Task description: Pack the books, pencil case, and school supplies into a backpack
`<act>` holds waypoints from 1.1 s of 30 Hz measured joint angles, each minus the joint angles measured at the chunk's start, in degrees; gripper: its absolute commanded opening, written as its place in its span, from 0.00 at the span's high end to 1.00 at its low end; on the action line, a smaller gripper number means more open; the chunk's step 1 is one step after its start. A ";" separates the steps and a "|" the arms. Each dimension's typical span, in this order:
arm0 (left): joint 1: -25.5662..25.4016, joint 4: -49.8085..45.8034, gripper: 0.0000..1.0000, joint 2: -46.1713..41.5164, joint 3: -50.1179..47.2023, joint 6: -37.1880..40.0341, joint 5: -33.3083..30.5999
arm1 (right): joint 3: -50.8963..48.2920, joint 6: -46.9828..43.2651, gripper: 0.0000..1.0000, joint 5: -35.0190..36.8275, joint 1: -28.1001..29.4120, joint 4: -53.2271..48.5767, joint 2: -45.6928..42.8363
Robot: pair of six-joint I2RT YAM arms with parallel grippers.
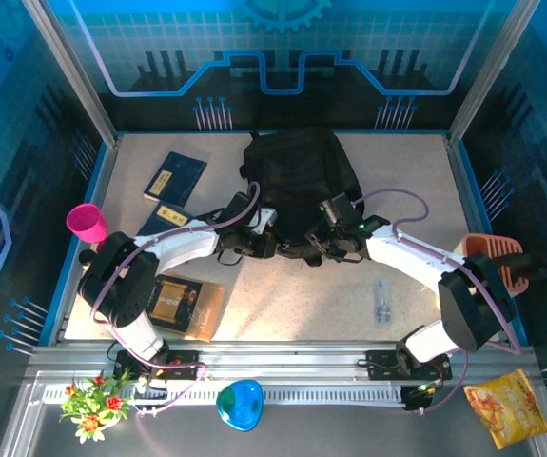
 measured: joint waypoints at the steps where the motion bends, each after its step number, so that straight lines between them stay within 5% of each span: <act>1: 0.00 0.00 1.00 -0.02 -0.02 0.00 -0.02 | -0.02 -2.49 0.47 0.24 -0.02 -0.11 -0.59; 10: 0.00 0.44 1.00 -0.31 -1.70 -0.66 -0.02 | 1.33 -29.83 0.41 -4.13 -1.22 -0.11 -6.51; 18: 0.02 1.49 1.00 -2.10 -3.08 -1.11 -0.15 | 13.60 -51.17 0.42 -13.90 -2.40 -1.64 6.64; 25: 0.74 2.54 1.00 -4.31 -4.70 -2.38 -0.52 | 16.65 -57.27 0.46 -22.62 -2.64 -0.87 16.94; 33: 1.09 2.97 1.00 -4.66 -5.18 -2.51 -0.55 | 14.05 -60.52 0.61 -26.43 -3.06 -0.96 17.46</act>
